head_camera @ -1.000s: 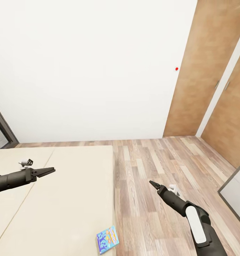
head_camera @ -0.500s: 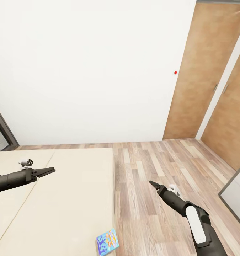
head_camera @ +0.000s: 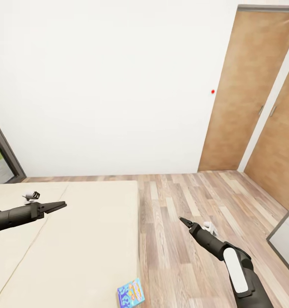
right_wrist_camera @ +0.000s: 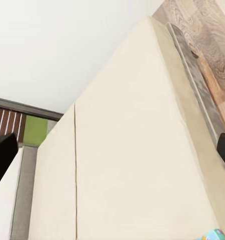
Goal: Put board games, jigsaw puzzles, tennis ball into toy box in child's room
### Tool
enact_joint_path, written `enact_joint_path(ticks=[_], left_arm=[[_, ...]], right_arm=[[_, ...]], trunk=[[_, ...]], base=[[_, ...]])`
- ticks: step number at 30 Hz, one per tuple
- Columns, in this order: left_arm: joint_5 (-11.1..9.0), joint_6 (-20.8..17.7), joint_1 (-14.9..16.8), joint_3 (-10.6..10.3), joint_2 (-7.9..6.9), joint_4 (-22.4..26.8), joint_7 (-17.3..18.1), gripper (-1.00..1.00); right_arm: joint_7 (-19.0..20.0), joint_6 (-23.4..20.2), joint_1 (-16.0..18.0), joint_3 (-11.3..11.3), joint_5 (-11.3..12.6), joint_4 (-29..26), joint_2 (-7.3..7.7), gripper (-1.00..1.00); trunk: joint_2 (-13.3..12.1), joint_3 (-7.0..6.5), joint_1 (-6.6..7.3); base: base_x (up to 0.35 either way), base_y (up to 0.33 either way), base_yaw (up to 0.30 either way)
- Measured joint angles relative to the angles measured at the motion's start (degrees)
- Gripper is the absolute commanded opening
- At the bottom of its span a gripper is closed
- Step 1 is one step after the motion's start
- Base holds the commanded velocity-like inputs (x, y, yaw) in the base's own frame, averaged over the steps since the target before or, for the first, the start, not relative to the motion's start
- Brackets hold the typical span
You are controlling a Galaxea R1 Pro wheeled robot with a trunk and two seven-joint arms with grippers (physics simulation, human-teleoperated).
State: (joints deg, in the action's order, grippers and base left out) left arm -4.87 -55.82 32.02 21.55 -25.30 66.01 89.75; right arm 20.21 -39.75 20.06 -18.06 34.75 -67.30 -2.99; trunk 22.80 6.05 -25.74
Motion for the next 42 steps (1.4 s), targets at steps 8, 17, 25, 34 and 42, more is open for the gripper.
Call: enact_joint_path(ticks=[8,17,25,34,42], left_arm=[[0.0,0.0,0.0,0.0,0.00,0.0,0.0,1.00],[0.0,0.0,0.0,0.0,0.00,0.0,0.0,1.00],[0.0,0.0,0.0,0.0,0.01,0.0,0.0,1.00],[0.0,0.0,0.0,0.0,0.00,0.0,0.0,1.00],[-0.9,0.0,-0.3,0.1,1.29,0.3,0.0,1.00]], right_arm=[[0.0,0.0,0.0,0.0,0.0,0.0,-0.01,1.00],[0.0,0.0,0.0,0.0,0.0,0.0,-0.01,1.00],[0.0,0.0,0.0,0.0,0.0,0.0,-0.01,1.00],[0.0,0.0,0.0,0.0,0.0,0.0,-0.01,1.00],[-0.1,-0.2,-0.5,-0.1,-0.5,0.6,-0.96,1.00]], trunk=[[0.0,-0.75,0.00],[0.0,-1.58,0.00],[0.0,-2.31,0.00],[0.0,-2.68,0.00],[0.0,-2.70,0.00]], base=[[0.000,0.000,0.117],[0.000,0.000,0.135],[0.000,0.000,-0.007],[0.000,0.000,-0.045],[0.000,0.000,-0.002]])
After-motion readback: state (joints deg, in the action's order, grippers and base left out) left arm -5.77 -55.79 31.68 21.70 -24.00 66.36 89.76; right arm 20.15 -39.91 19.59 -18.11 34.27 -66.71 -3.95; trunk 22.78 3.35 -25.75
